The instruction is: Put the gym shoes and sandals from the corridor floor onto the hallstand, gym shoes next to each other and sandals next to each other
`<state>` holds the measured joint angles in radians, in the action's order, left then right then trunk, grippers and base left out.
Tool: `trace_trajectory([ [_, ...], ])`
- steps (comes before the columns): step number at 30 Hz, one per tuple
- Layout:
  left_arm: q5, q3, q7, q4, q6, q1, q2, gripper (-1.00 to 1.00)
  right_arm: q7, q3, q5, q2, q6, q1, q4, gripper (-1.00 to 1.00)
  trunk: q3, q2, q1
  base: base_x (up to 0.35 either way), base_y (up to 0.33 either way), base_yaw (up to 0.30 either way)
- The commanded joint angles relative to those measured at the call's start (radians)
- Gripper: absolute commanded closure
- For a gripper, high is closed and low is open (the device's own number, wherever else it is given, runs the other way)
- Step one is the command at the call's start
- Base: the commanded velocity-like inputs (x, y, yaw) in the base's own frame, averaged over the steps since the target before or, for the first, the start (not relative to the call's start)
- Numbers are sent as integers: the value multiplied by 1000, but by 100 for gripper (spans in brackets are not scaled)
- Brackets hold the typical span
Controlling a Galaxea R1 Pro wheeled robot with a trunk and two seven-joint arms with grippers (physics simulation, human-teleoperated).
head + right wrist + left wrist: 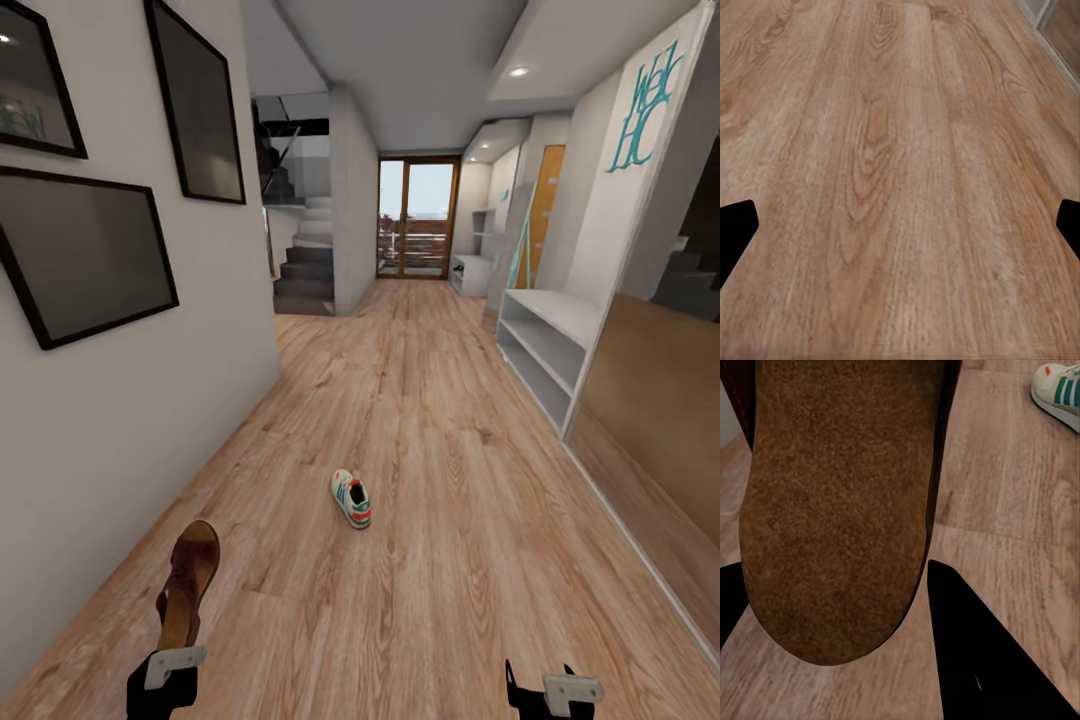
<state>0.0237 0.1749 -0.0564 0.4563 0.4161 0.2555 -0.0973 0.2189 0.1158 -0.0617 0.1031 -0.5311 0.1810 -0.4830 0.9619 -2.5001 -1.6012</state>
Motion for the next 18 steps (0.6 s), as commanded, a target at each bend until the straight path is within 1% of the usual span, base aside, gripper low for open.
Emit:
trace_trajectory([
  [1, 6, 6, -6, -1, 3, 1, 1, 100, 7, 8, -7, 1, -3, 1, 3, -100, -1, 0, 0, 0, 0, 0],
  [11, 5, 7, -5, -1, 3, -1, 1, 100, 7, 9, -8, 1, -3, 1, 17, -100, -13, 0, 0, 11, 0, 0],
  [15, 5, 7, -5, -1, 3, -1, 1, 100, 7, 9, -8, 1, -3, 1, 18, -100, -14, 0, 0, 181, 0, 7],
  [18, 5, 6, -5, -1, 4, -1, 1, 100, 8, 9, -9, 0, -3, 1, 18, -100, -14, 0, 0, 299, 0, 168],
])
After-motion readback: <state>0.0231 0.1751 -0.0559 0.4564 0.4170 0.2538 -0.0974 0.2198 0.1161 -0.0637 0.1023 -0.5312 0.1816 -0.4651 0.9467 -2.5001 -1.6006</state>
